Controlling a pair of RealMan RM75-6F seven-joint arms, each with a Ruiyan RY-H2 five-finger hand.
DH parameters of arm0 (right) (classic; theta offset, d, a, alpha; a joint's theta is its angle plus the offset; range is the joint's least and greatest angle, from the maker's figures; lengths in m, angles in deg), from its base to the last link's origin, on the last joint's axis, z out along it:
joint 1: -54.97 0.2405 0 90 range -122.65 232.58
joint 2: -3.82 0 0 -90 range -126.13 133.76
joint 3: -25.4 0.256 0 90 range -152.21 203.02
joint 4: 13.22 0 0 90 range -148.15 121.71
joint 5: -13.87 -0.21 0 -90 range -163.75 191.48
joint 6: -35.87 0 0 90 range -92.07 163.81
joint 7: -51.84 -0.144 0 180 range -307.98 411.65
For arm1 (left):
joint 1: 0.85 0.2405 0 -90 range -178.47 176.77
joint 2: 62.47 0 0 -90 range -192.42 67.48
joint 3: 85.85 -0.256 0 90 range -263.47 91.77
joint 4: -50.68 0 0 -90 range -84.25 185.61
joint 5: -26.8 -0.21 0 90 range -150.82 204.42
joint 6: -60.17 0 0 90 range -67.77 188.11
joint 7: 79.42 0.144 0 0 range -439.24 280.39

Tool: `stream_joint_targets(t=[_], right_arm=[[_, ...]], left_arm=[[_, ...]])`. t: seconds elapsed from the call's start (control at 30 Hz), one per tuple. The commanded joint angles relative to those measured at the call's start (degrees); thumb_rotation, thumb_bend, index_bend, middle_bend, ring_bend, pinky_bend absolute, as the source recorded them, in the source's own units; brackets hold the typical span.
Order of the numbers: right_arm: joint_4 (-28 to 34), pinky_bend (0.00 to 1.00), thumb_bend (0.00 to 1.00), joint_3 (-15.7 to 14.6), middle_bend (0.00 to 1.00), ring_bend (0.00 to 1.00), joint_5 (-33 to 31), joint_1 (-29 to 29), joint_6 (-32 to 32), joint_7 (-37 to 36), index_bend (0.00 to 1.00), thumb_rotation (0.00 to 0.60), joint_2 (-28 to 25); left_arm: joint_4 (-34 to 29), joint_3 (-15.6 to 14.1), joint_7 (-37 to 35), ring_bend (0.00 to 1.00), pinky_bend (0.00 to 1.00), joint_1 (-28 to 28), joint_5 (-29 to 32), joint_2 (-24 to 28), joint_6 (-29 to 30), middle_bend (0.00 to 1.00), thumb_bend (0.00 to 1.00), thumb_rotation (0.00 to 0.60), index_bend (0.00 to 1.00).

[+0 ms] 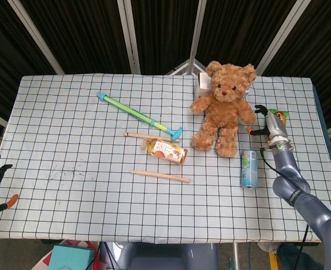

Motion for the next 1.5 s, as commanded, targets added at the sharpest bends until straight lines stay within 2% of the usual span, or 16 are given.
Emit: stream_joint_targets(t=[0.03, 0.2, 0.33, 0.63, 1.33, 1.43, 1.5], right_arm=[[-0.2, 0.0, 0.29, 0.4, 0.24, 0.16, -0.1, 0.6, 0.3, 0.6, 0.18, 0.6, 0.6], [1.1, 0.0, 0.29, 1.6, 0.25, 0.16, -1.2, 1.2, 0.7, 1.1, 0.18, 0.6, 0.4], [1.5, 0.0, 0.29, 2.2, 0.3, 0.2, -2.3, 1.4, 0.7, 2.1, 0.21, 0.6, 0.1], [-2.5, 0.0, 0.29, 2.6, 0.44, 0.29, -5.7, 1.8, 0.7, 6.3, 0.36, 0.6, 1.8], [-3.9, 0.0, 0.29, 4.4, 0.46, 0.31, -5.3, 2.3, 0.5, 6.9, 0.37, 0.6, 2.7], [-3.6, 0.0, 0.29, 4.5, 0.47, 0.32, -5.3, 2.3, 0.4, 7.3, 0.41, 0.6, 2.6], [-3.7, 0.0, 0.3, 4.5, 0.5, 0.34, -5.4, 2.3, 0.2, 7.5, 0.49, 0.6, 2.7]], left_arm=[[0.0, 0.0, 0.1, 0.0, 0.12, -0.1, 0.2, -0.1, -0.2, 0.0, 0.31, 0.6, 0.19], [0.1, 0.1, 0.2, 0.0, 0.12, -0.4, 0.4, -0.1, -0.6, 0.0, 0.31, 0.6, 0.19], [0.1, 0.0, 0.0, 0.0, 0.12, -0.5, 0.4, 0.0, -0.8, 0.0, 0.31, 0.6, 0.19], [0.1, -0.1, -0.6, 0.0, 0.12, -0.5, 0.0, 0.3, -0.8, 0.0, 0.31, 0.6, 0.2], [0.0, -0.3, 0.4, 0.0, 0.12, -1.0, 0.4, -0.1, -1.4, 0.0, 0.31, 0.6, 0.21], [0.1, -0.3, 0.2, 0.0, 0.12, -1.0, 0.5, 0.1, -1.5, 0.0, 0.31, 0.6, 0.21], [0.1, -0.3, 0.1, 0.0, 0.12, -1.1, 0.5, 0.1, -1.5, 0.0, 0.31, 0.6, 0.21]])
